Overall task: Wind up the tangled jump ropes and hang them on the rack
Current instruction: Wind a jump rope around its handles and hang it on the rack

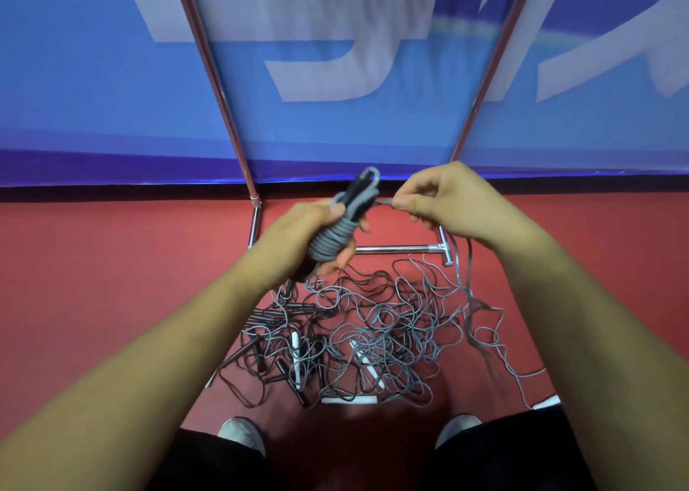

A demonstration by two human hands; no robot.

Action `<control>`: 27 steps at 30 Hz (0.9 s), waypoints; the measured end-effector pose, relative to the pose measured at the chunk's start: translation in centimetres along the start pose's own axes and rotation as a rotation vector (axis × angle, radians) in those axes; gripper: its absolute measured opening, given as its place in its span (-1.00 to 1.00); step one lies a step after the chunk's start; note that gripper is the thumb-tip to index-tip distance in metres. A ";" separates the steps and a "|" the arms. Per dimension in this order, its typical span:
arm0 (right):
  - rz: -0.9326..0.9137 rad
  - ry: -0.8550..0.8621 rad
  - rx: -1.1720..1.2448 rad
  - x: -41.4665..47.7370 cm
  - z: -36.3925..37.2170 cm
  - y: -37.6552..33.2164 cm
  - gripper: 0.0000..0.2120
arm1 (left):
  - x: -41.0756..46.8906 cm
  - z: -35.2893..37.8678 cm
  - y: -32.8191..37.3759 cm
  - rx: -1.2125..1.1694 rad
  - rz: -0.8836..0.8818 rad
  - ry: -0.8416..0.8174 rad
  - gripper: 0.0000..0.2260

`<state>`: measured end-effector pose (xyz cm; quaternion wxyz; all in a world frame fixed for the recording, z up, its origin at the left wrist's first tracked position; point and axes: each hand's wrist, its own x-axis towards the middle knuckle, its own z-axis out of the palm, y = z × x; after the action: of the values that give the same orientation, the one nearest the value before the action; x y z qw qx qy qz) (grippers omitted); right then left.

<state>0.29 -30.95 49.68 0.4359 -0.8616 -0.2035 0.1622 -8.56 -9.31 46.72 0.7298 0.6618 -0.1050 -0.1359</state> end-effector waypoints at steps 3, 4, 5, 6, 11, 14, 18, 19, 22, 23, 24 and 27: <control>0.021 -0.013 0.000 0.0 0.1 -0.3 -0.89 | 0.5 -0.5 -0.1 -0.206 0.016 0.127 -0.66; 0.018 -0.014 -0.008 -0.1 0.1 -0.5 -0.88 | 0.6 -0.7 -0.1 -0.256 0.020 0.176 -0.66; 0.011 -0.012 -0.018 -0.2 0.0 -0.8 -0.86 | 0.6 -1.0 -0.2 -0.306 0.024 0.221 -0.69; -0.002 -0.010 -0.027 -0.3 0.0 -1.0 -0.84 | 0.7 -1.3 -0.2 -0.353 0.026 0.252 -0.72; -0.042 -0.008 -0.083 -1.1 -0.4 -2.1 -0.92 | 0.7 -2.0 0.2 -0.424 -0.013 0.300 -0.69; -0.011 0.014 -0.126 -1.1 -0.3 -2.2 -0.86 | 0.7 -2.1 0.3 -0.458 -0.067 0.348 -0.72; 0.019 0.023 -0.172 -1.2 -0.4 -2.3 -0.83 | 0.8 -2.8 0.4 -0.458 -0.093 0.400 -0.75; 0.021 0.024 -0.164 -1.3 -0.4 -2.3 -0.84 | 0.8 -3.0 0.3 -0.441 -0.094 0.406 -0.76; 0.007 0.010 -0.159 -1.5 -0.5 -2.7 -0.84 | 0.8 -3.5 0.0 -0.379 -0.097 0.425 -0.81; -0.010 -0.011 -0.165 -1.6 -0.5 -2.9 -0.84 | 0.9 -3.6 -0.1 -0.345 -0.100 0.435 -0.83; -0.026 -0.035 -0.171 -1.7 -0.5 -3.2 -0.85 | 0.9 -3.7 -0.1 -0.301 -0.106 0.448 -0.85; -0.070 -0.059 -0.198 -2.1 -0.3 -3.9 -0.87 | 0.9 -3.6 0.0 -0.145 -0.151 0.481 -0.86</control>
<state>-2.24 -30.07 53.27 0.3479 -0.8877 -0.2610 0.1511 -6.57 -6.25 46.30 0.7672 0.6268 0.1313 -0.0361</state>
